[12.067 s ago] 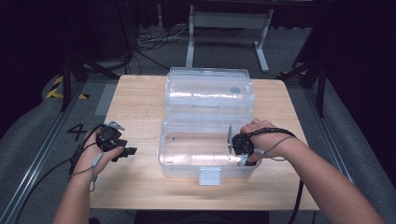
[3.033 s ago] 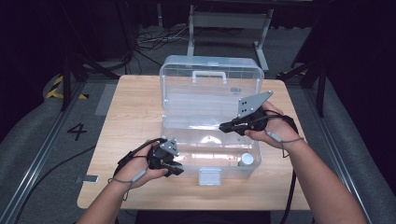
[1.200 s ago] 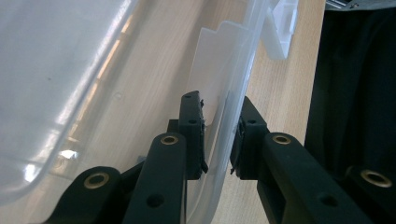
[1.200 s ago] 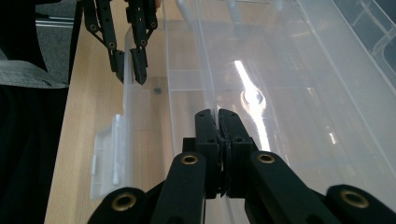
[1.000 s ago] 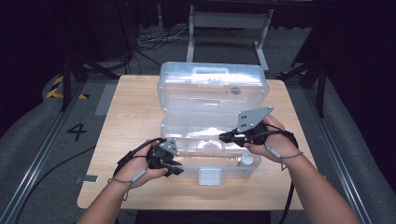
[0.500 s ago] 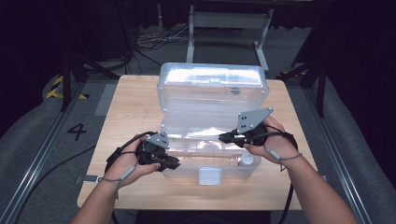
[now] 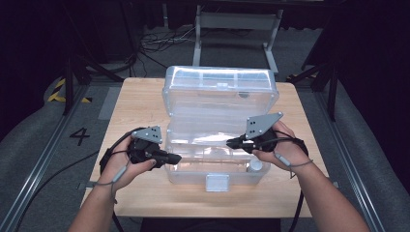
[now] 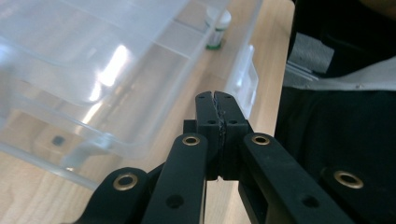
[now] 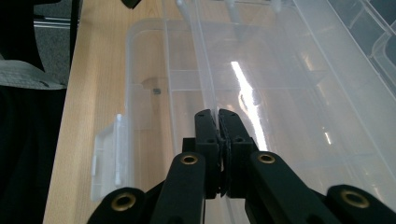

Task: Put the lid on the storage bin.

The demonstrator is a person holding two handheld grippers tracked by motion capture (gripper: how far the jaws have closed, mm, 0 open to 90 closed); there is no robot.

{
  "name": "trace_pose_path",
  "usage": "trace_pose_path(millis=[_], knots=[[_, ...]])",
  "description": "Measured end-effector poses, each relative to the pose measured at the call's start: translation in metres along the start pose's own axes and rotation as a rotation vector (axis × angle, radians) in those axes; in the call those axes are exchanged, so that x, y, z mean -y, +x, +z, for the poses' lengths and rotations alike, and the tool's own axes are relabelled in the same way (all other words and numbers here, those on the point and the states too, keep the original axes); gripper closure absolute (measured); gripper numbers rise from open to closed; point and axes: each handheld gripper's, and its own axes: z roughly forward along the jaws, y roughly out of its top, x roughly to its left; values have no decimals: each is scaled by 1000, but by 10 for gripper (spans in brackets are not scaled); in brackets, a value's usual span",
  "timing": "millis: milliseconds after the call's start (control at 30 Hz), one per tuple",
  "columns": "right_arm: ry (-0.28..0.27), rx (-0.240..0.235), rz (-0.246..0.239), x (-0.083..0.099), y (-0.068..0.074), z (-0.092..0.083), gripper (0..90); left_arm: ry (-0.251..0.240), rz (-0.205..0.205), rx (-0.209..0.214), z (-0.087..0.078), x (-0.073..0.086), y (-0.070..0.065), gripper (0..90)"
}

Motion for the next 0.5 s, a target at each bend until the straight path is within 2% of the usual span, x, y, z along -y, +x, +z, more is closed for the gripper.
trace_pose_path(millis=[200, 233, 267, 367, 500], knots=[[0, 4, 4, 1, 2, 0, 874, -96, -32, -36, -13, -2, 6, 899], [-1, 5, 6, 1, 3, 0, 873, -135, -40, -56, -16, -3, 7, 899], [-1, 5, 6, 1, 3, 0, 873, -135, -40, -56, -16, -3, 7, 899], [-1, 7, 4, 1, 4, 1, 872, -191, -49, -80, -20, -6, 9, 899], [1, 12, 3, 2, 6, 1, 868, -255, -80, -116, -24, -8, 12, 899]])
